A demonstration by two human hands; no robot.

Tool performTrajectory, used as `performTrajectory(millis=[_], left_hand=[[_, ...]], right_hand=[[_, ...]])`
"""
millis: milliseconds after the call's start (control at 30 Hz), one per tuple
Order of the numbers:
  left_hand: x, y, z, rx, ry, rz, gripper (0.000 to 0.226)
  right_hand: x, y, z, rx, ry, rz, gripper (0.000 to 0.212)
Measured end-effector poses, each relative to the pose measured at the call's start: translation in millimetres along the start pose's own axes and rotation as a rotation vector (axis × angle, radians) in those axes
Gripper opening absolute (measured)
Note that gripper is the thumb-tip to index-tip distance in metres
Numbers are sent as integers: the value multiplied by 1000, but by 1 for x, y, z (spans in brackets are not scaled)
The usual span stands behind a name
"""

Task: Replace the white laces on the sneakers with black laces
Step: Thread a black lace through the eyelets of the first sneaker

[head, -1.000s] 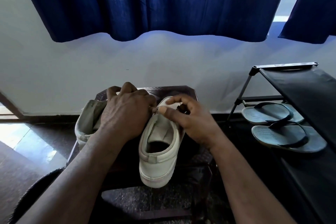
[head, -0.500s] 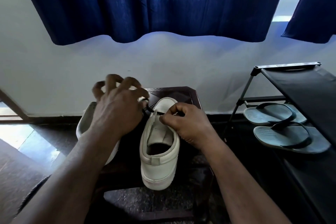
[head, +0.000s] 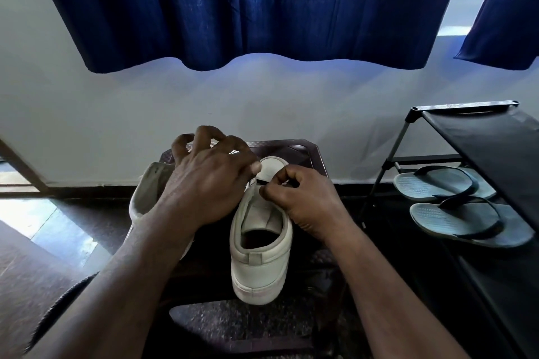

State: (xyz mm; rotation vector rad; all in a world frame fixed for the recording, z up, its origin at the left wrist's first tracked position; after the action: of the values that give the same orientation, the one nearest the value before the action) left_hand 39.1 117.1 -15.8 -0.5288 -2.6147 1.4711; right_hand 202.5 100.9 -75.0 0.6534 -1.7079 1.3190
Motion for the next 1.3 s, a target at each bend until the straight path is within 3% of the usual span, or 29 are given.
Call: performTrajectory(millis=[67, 267, 567, 667, 800, 933, 1067, 1133, 1300], left_hand=[[3, 3, 0, 38, -23, -22, 52], [9, 5, 2, 65, -32, -50, 18], [3, 6, 2, 54, -28, -141, 15], [21, -8, 1, -40, -203, -154, 12], [45, -24, 1, -133, -366, -177, 16], [44, -21, 0, -102, -309, -124, 19], [21, -11, -1, -25, -85, -43, 27], [10, -4, 0, 26, -18, -56, 20], [11, -1, 1, 20, -59, -69, 13]], right_hand=[[0, 0, 0, -2, -5, 7, 22], [0, 1, 1, -3, -9, -15, 24], [1, 3, 2, -6, -26, -11, 28], [2, 3, 3, -12, -16, -2, 43], [0, 3, 2, -15, -18, 6, 39], [0, 3, 2, -19, -19, 5, 47], [2, 1, 1, -32, -45, 38, 45], [3, 0, 2, -44, -66, 54, 44], [6, -3, 3, -68, -63, 59, 53]])
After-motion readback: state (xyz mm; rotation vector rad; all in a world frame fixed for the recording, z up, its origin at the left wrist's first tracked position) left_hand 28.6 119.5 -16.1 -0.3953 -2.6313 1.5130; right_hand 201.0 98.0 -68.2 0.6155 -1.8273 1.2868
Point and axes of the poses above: each hand's wrist, its own z-axis away from the middle knuckle, its own y-axis out of the palm, x = y × z, the point moved 9 cm from there along -z, towards the middle knuckle, and after that the axes turned 15 degrees about -x, right-handed, at the moved point
